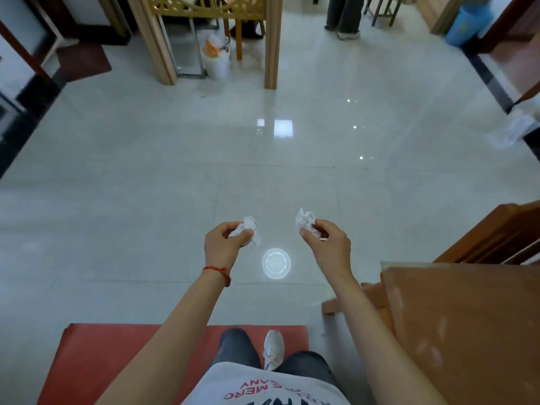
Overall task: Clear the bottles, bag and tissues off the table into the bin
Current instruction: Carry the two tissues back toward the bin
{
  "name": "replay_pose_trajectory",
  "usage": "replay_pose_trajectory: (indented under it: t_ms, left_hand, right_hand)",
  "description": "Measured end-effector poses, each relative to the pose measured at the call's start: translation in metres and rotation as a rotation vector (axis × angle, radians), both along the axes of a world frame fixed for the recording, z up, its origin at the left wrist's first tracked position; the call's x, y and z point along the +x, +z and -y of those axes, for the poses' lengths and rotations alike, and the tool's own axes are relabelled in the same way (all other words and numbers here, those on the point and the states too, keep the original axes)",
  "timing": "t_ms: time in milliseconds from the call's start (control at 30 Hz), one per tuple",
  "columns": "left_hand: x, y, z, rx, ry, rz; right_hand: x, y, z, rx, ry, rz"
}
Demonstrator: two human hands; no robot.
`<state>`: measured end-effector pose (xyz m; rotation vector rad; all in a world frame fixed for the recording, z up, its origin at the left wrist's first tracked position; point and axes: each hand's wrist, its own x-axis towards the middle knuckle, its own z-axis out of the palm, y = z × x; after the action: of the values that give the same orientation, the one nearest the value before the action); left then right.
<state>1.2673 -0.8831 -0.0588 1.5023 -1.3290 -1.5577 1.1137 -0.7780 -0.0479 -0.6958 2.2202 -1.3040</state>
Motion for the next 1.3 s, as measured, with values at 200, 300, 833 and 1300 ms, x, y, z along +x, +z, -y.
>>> replay_pose_trajectory:
  t_ms: [200,300,833,1300]
  left_hand:
    - [-0.047,-0.002,0.058,-0.014,-0.003,-0.006]
    - [-0.072,-0.007,0.098,-0.012,-0.022,-0.012]
    - [-0.223,-0.006,0.322,0.002,-0.168,0.012]
    - [-0.41,-0.006,0.421,-0.001,-0.287,0.016]
  right_hand:
    - [-0.042,-0.006,0.051,0.012,-0.017,0.027]
    - [-0.063,-0.012,0.087,0.002,-0.038,0.054]
    - [-0.191,-0.015,0.281,0.014,-0.214,0.093]
    - [-0.367,-0.02,0.377,0.028,-0.273,0.059]
